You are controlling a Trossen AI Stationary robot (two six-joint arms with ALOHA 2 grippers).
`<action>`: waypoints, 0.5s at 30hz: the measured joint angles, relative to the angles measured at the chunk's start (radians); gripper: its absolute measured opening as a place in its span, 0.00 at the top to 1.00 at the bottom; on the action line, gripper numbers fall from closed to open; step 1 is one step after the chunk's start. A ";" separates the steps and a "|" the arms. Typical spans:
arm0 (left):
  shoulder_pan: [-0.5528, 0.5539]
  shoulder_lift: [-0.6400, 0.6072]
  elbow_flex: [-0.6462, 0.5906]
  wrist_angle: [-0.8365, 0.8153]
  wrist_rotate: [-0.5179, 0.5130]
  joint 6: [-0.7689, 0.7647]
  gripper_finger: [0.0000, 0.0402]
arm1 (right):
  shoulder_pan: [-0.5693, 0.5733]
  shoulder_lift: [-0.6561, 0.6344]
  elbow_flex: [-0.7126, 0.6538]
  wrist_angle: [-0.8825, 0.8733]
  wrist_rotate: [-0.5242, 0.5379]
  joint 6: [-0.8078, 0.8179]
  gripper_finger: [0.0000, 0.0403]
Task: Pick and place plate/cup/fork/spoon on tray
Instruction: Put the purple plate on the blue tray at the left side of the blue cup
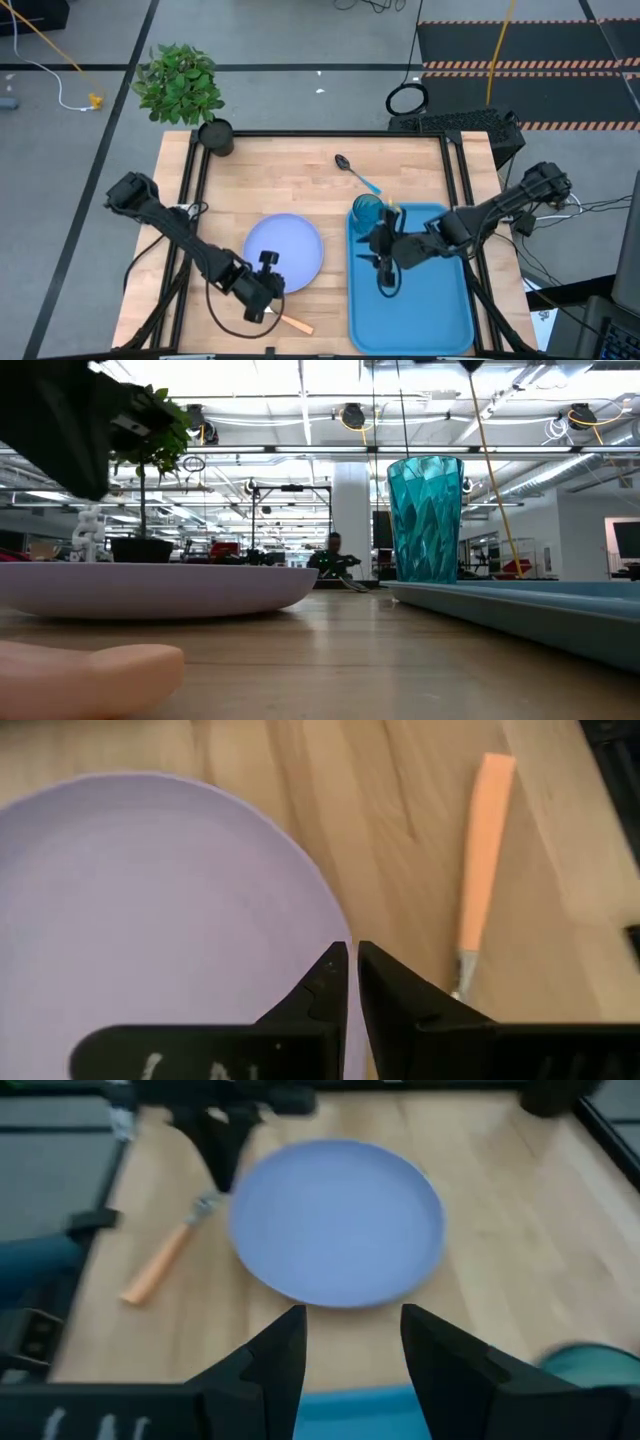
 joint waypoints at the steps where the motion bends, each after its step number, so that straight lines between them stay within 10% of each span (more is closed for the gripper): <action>1: -0.006 0.000 0.000 0.000 -0.001 -0.017 0.91 | 0.013 0.000 0.000 0.013 0.000 0.000 0.61; 15: -0.098 0.000 -0.018 0.008 -0.124 -0.123 0.53 | 0.150 0.000 0.000 0.120 0.060 0.000 0.61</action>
